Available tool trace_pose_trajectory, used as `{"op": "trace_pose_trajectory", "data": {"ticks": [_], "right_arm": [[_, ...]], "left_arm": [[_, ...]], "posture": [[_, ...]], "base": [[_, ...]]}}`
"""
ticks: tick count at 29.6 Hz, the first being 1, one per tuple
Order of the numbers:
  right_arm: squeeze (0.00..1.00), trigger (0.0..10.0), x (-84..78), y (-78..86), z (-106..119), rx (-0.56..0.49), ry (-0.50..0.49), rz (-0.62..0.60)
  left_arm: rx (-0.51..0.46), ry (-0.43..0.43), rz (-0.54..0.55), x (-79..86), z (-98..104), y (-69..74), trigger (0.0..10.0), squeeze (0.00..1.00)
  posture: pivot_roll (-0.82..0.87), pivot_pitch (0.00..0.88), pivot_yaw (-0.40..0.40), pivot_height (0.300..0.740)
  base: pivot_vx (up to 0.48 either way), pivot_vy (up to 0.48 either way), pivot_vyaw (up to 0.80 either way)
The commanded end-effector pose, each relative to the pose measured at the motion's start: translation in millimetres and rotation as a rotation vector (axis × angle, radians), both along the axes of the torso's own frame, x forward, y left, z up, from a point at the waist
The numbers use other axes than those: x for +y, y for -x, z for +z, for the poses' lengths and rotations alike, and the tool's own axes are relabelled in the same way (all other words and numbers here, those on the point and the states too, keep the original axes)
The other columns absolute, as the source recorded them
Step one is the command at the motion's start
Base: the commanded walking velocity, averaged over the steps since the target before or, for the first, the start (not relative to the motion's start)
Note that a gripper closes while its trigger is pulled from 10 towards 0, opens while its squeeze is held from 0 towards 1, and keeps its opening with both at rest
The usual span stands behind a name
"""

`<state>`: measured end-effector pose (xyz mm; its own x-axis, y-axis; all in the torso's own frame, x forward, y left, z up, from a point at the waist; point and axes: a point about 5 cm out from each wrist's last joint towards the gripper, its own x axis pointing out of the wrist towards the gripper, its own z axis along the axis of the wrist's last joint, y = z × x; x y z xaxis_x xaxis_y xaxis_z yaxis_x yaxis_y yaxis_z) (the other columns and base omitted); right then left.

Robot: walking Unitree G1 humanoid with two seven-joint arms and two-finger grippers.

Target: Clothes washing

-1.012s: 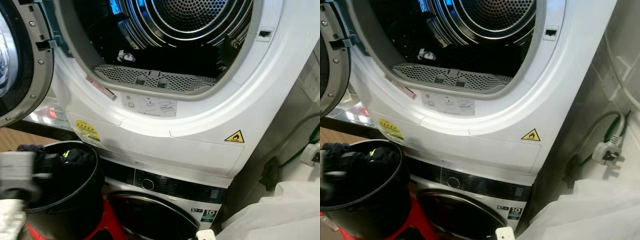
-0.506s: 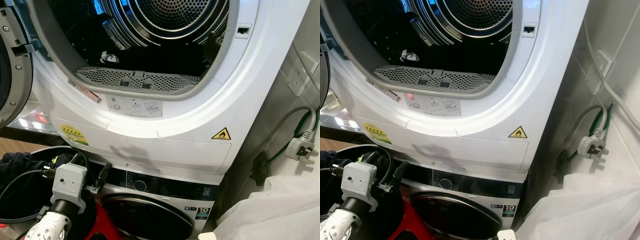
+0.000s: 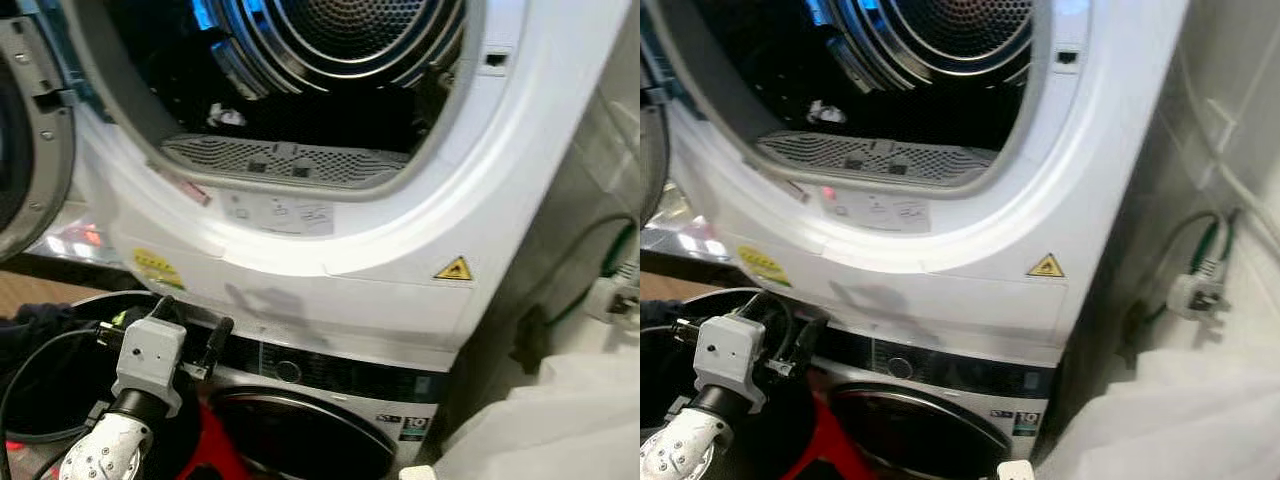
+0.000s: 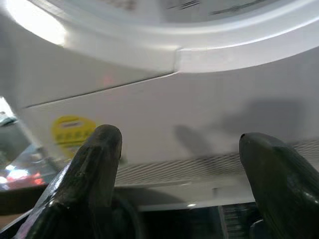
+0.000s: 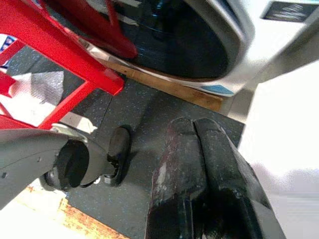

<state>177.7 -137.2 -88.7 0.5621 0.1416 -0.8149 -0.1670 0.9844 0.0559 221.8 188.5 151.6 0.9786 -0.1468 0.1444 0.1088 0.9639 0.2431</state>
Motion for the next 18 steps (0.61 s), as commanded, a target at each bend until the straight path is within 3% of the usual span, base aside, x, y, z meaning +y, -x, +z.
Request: {"op": "trace_pose_trajectory", "data": {"ticks": [1,18], "right_arm": [[0.0,10.0,4.5,0.5,0.1,-0.006,-0.016,-0.003],[0.0,10.0,3.4,2.2,-0.6,-0.004,-0.014,0.004]], "left_arm": [[-0.005,-0.018,-0.006,0.3,2.6,-0.5,10.0,0.0],[-0.009,-0.023,-0.021,-4.7,3.5,-0.1,10.0,0.0]], "posture": [[0.22,0.0,0.043,0.74],[0.22,0.0,0.041,0.74]], "base": [[0.0,0.277,0.0],[0.0,0.279,0.0]]}}
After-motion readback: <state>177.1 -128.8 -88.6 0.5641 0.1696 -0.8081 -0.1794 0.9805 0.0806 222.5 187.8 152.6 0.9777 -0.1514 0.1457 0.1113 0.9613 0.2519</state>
